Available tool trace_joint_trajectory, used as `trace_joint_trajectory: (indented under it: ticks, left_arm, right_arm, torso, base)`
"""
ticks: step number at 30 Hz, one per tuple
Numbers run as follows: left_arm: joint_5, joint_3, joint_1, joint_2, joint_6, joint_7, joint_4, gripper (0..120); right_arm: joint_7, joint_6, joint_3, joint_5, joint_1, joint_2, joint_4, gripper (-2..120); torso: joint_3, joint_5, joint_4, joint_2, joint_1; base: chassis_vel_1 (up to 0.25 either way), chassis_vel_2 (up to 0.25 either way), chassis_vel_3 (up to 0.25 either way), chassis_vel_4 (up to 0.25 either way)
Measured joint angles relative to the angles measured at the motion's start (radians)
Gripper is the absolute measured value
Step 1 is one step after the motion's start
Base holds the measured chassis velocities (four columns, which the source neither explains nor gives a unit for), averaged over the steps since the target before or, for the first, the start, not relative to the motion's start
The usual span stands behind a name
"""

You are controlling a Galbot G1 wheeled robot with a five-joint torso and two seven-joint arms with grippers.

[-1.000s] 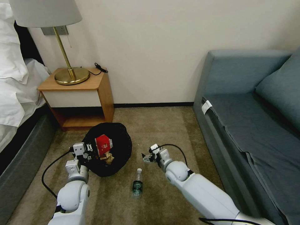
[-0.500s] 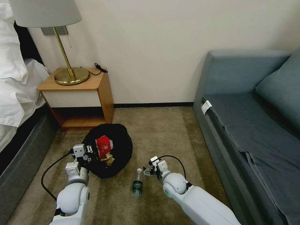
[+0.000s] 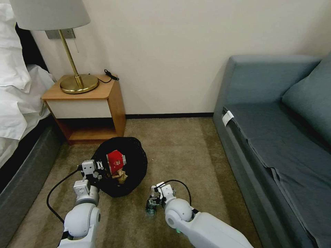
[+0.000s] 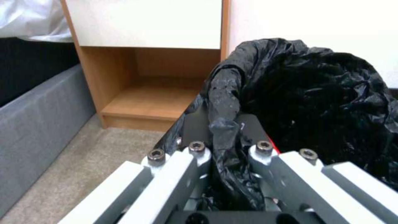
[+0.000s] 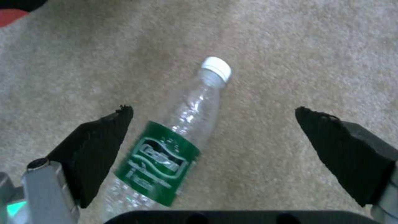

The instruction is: Pick up the trash bin, then pick up the garbage on the floor and place it into the trash bin.

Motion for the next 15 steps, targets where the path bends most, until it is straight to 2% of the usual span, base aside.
trace_joint_trajectory:
  ticks: [9, 15]
  left_arm:
    - [-0.005, -0.008, 0.009, 0.002, -0.008, 0.000, -0.002, 5]
    - [-0.005, -0.008, 0.009, 0.002, -0.009, 0.000, -0.002, 5]
  right_arm:
    - [0.061, -0.014, -0.044, 0.017, 0.024, 0.039, -0.058, 100]
    - [0.064, -0.009, -0.060, 0.010, 0.017, 0.046, -0.087, 100]
  torso:
    - [0.000, 0.0000, 0.0000, 0.000, 0.000]
    - [0.000, 0.0000, -0.0001, 0.000, 0.000]
  base:
    - [0.000, 0.000, 0.000, 0.000]
    - [0.000, 0.000, 0.000, 0.000]
